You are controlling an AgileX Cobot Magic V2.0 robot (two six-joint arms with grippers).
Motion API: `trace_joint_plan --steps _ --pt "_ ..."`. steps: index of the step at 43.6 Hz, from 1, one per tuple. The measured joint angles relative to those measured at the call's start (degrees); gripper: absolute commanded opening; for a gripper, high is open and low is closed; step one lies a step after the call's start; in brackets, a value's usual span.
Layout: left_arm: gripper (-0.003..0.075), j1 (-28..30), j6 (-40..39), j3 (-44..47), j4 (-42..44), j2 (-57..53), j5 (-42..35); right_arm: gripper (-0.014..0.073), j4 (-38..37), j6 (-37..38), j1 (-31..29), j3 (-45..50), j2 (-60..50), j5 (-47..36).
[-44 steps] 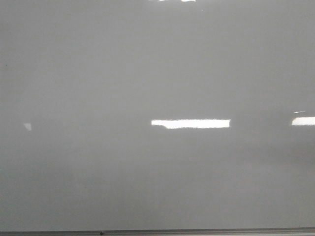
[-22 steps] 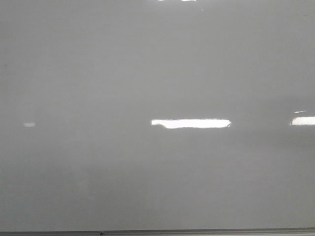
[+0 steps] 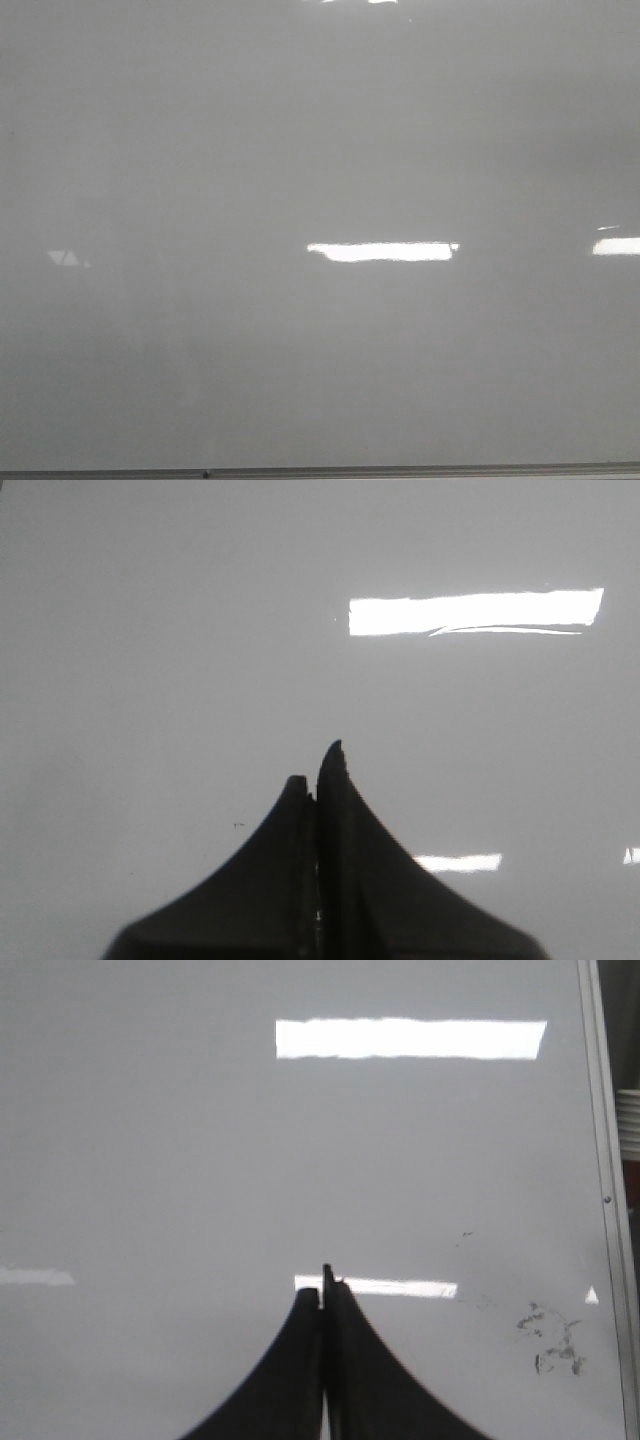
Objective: Write number 7 on whiteboard
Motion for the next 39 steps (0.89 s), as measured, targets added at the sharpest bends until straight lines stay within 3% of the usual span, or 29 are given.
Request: trace_joint_plan --steps 7,20,34,39 --pt "-0.0020 0.00 0.00 -3.14 0.00 5.14 3.66 -0.0118 0.00 0.00 0.00 -5.19 7.60 6.11" --pt "-0.0020 0.00 0.00 -1.91 0.00 10.98 11.82 -0.0118 0.00 0.00 0.00 -5.53 17.10 8.82" --pt "-0.0020 0.00 0.00 1.52 0.00 13.91 13.70 -0.0113 0.00 -1.05 0.00 -4.30 24.40 12.13" --pt "-0.0010 0.00 0.00 2.31 0.00 14.51 13.67 -0.0034 0.00 -1.88 0.00 -3.59 26.02 13.40"
